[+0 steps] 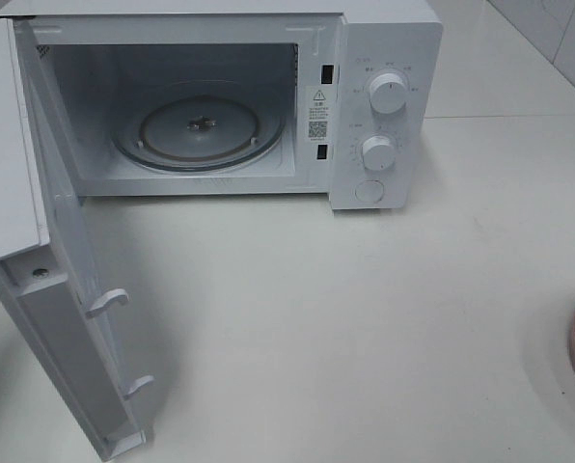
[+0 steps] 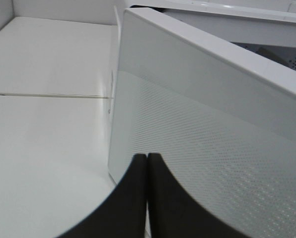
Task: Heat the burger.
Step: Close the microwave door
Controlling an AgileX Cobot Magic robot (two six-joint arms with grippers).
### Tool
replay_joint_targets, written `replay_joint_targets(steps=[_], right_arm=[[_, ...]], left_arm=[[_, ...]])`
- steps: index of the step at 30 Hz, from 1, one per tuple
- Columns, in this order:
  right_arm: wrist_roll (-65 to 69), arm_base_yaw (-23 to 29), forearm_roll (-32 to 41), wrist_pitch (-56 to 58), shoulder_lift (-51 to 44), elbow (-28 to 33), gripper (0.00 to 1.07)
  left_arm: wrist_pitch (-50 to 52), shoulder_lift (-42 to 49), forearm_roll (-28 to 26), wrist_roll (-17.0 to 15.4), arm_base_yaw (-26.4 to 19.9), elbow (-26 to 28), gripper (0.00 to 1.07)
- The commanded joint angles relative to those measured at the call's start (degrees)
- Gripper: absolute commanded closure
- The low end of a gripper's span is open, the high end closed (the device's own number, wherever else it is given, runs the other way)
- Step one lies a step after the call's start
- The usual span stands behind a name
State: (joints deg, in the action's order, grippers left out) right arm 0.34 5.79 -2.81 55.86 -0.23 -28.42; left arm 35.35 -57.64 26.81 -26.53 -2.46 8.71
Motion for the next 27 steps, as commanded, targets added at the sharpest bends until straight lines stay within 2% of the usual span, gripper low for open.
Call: replay_joint_targets(steps=[1, 6, 12, 14, 20, 22, 24, 25, 27], right_arm=[[0.1, -0.3, 0.2, -0.9, -1.4, 0.2, 0.31], [0.1, -0.3, 0.2, -0.9, -1.4, 0.2, 0.31], [0.1, -0.3, 0.2, -0.9, -1.4, 0.2, 0.31], [0.1, -0.3, 0.2, -0.9, -1.4, 0.2, 0.31], [0.0, -0.3, 0.2, -0.9, -1.4, 0.2, 0.31], [-0.3, -0.3, 0.2, -0.9, -1.4, 0.2, 0.31], [-0.3, -0.3, 0.2, -0.9, -1.4, 0.2, 0.31], [-0.3, -0.3, 0.2, -0.9, -1.4, 0.2, 0.31], [-0.3, -0.3, 0.2, -0.9, -1.4, 0.2, 0.31]], left_arm=[[4.1, -1.8, 2.4, -1.7, 0.2, 0.0, 1.07], [10.5, -7.4, 7.1, -1.7, 0.2, 0.5, 1.07], [12.7, -12.1, 9.0, -1.8, 0.2, 1.8, 1.07], [14.1, -15.5, 11.1, -1.8, 0.2, 3.2, 1.07], [17.4, -17.2, 11.2, -1.8, 0.9, 3.3, 1.07], [17.3, -17.6, 10.3, -0.6, 2.6, 3.3, 1.07], [17.1, -18.8, 8.1, 3.2, 5.8, 3.3, 1.07], [17.1, -18.8, 8.1, 3.2, 5.8, 3.3, 1.07], [17.1, -20.5, 1.9, 7.7, 10.7, 3.3, 1.07]])
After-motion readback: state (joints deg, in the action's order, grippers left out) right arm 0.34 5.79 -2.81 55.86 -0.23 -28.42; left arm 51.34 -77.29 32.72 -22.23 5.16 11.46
